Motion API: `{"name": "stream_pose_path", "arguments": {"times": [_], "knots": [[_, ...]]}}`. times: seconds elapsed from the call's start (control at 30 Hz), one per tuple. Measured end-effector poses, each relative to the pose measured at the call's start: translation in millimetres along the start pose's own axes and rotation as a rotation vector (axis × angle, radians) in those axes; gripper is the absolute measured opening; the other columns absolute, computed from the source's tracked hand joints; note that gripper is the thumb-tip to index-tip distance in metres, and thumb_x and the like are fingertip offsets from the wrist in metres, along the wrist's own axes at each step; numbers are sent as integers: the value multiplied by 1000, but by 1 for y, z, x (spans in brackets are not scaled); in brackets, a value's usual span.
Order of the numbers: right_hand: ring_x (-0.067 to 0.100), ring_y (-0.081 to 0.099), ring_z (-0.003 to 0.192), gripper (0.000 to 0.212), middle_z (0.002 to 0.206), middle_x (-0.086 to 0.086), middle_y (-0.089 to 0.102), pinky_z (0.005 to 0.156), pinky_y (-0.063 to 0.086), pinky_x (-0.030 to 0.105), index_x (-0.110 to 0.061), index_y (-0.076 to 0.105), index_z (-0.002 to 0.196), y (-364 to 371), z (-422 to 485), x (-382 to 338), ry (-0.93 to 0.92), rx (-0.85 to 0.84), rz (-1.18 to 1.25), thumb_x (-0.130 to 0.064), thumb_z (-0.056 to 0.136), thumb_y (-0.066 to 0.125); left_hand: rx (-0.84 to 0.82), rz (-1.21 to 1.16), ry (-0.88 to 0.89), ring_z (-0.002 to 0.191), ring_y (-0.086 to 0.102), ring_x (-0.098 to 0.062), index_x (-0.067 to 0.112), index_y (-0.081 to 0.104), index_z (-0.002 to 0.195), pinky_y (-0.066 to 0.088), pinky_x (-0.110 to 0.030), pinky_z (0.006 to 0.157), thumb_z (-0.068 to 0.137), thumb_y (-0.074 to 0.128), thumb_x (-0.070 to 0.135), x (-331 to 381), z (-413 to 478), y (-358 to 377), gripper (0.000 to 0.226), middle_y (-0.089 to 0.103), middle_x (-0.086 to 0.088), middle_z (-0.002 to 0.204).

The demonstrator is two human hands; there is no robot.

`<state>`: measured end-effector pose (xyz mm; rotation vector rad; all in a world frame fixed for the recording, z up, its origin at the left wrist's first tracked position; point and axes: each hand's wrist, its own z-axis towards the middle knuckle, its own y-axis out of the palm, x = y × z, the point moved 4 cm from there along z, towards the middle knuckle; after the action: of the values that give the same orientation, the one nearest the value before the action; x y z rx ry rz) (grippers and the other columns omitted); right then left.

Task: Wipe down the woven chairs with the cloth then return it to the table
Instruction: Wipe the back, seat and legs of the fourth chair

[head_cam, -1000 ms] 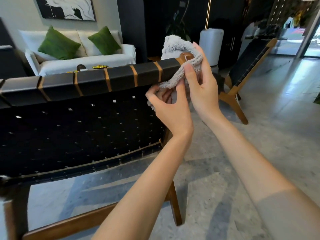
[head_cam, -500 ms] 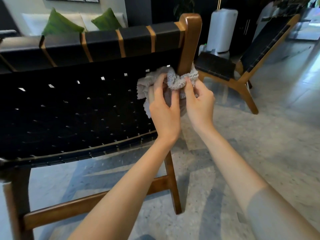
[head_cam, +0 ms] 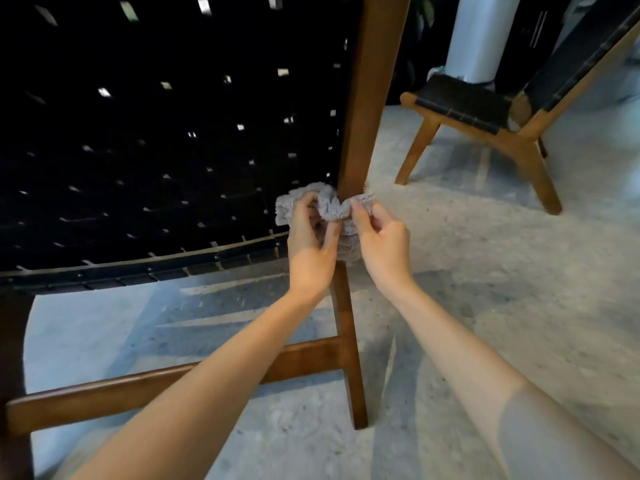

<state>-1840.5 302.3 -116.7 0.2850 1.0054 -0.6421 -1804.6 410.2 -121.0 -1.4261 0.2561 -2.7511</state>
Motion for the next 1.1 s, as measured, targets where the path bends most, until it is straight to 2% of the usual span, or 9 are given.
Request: {"name": "stream_pose_path", "arguments": {"times": [0.07,0.17,0.27,0.43,0.53,0.67,0.77,0.9,1.1], "knots": [[0,32,44,42,45,-15,40,44,23,17,-41,51,57,4,-3,18,20,-49,21,-29,97,54,-27,12,-31,95,49,20,24,36,121,40,-3,82,91,56,1,-17,-3,4,43,47,20,106],[1,30,46,40,48,-14,39,47,23,21,-38,53,59,8,-8,39,49,-95,48,-28,98,52,-64,56,-62,90,48,24,13,40,125,39,0,78,90,55,-3,-36,-4,8,42,50,12,106],[1,29,43,43,44,-15,38,44,20,18,-40,54,58,11,-10,53,81,-124,15,-26,99,50,-79,146,-73,91,52,8,8,41,127,41,-3,78,89,56,-3,-42,-6,10,42,51,2,110],[2,32,45,42,51,-4,32,48,23,20,-13,40,59,6,-18,72,150,-179,-83,-21,99,50,-94,253,-86,91,48,-5,7,45,121,40,-10,78,84,49,-12,-42,-16,9,41,48,2,105],[6,31,48,42,52,2,33,48,24,21,-10,41,60,-1,-22,74,147,-234,-164,-23,99,50,-122,271,-115,99,53,-15,11,45,119,47,-24,84,85,49,-11,-48,-31,10,40,49,2,108],[0,42,48,36,53,-8,39,51,30,18,-20,44,65,6,-34,76,152,-232,-241,-26,101,46,67,155,-399,93,61,-18,11,43,123,47,-22,74,93,56,12,-65,-51,13,33,57,3,95],[8,48,72,23,77,-3,52,67,33,27,-16,54,93,21,-30,82,237,-277,-254,-26,104,37,109,48,-567,106,58,-23,12,44,127,47,-30,86,93,59,22,-82,-51,16,38,59,-5,111],[7,40,61,28,69,-5,43,57,23,28,-22,41,76,28,-22,95,217,-268,-310,-20,104,36,45,58,-544,107,55,-15,11,46,130,40,-16,79,93,58,22,-95,-35,20,40,56,1,110],[17,50,67,22,74,6,55,61,33,33,-14,51,81,31,-25,117,152,-259,-364,-12,101,41,-83,171,-431,113,56,-27,5,48,124,38,-20,79,96,52,16,-127,-31,28,30,59,-13,122]]}}
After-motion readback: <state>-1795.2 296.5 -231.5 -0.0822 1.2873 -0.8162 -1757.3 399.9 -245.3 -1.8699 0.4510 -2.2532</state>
